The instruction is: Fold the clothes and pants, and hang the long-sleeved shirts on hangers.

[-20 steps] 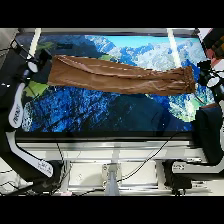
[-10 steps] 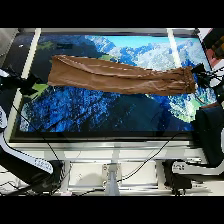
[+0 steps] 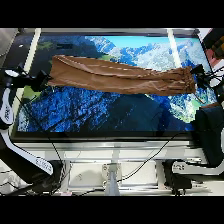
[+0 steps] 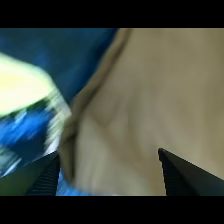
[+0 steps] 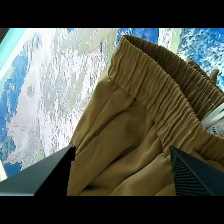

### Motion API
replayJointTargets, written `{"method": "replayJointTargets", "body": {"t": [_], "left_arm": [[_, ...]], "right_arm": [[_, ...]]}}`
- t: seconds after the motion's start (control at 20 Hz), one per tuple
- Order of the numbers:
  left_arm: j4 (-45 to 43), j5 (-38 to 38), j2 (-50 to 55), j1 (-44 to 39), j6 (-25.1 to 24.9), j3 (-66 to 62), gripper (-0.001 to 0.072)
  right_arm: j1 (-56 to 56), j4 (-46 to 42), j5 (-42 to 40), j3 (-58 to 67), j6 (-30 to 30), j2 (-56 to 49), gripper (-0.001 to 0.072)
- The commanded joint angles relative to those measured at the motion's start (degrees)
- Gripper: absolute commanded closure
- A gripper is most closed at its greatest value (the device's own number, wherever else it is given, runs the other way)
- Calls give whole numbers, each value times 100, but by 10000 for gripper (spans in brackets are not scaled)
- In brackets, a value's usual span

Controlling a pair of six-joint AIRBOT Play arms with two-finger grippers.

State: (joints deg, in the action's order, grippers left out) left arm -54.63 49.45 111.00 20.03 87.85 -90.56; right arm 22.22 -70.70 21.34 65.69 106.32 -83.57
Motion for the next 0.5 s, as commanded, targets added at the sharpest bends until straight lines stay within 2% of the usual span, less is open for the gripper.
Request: {"method": "replayJointTargets", "body": {"t": [0.0,0.05,0.1,0.15,0.35,0.45], "left_arm": [[225,-1174,133,-442,83,4,20],[413,-1510,192,-549,81,4,51],[568,-1834,267,-658,76,2,196],[584,-2074,339,-763,72,0,309],[586,-2533,520,-997,63,-2,310],[588,-3021,509,-1040,63,-2,317]], "right_arm": [[0,26,17,2,2,4,50],[0,44,28,2,4,4,50],[0,44,33,2,2,4,50],[0,44,33,2,2,4,50],[0,52,35,2,2,11,50],[0,61,39,2,4,22,50]]}}
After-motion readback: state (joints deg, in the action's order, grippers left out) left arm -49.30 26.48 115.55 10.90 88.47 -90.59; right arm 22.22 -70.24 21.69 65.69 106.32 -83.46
